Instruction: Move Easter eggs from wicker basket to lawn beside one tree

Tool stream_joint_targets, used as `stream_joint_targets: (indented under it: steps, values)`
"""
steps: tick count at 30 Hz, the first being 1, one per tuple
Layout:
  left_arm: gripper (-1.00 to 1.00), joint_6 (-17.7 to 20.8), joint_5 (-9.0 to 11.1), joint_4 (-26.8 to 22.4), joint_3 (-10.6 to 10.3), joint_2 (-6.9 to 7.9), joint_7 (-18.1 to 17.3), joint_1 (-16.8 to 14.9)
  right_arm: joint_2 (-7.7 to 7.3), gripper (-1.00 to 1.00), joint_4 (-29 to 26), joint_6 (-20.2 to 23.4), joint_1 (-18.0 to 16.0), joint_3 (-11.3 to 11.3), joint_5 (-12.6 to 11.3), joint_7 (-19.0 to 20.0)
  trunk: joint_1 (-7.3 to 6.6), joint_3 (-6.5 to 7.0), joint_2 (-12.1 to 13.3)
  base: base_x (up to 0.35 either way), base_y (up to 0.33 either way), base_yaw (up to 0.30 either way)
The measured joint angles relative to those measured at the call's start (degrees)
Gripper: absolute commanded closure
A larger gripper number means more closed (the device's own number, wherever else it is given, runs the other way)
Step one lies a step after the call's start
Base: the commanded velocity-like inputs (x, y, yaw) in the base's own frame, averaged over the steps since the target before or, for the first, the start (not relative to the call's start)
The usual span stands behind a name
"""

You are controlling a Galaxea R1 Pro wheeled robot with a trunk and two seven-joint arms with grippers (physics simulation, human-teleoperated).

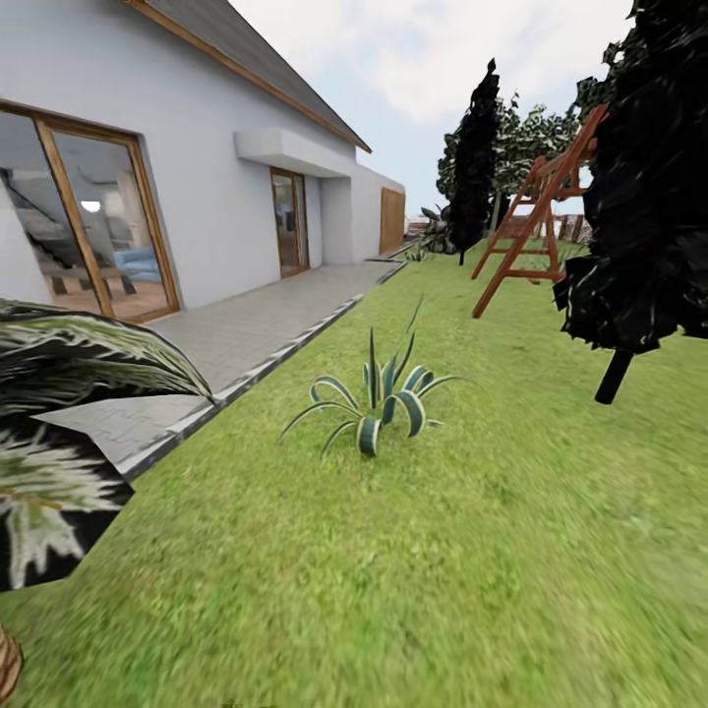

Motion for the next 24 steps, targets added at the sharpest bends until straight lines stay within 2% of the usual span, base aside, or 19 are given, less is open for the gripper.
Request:
stream_joint_targets:
  steps: [11, 24]
  values:
    - [-1.0, 0.1, 0.0, 0.0, 0.0, -0.02, 0.0, 0.0, 0.0, -1.0, 0.0, 0.0, 0.0, 0.0, 0.0, 0.0, 0.0, 0.0, 0.0, 0.007, -0.339, 0.284]
    - [-1.0, 0.1, 0.0, 0.0, 0.0, -0.02, 0.0, 0.0, 0.0, -1.0, 0.0, 0.0, 0.0, 0.0, 0.0, 0.1, -0.01, 0.0, 0.0, 0.092, -0.342, 0.284]
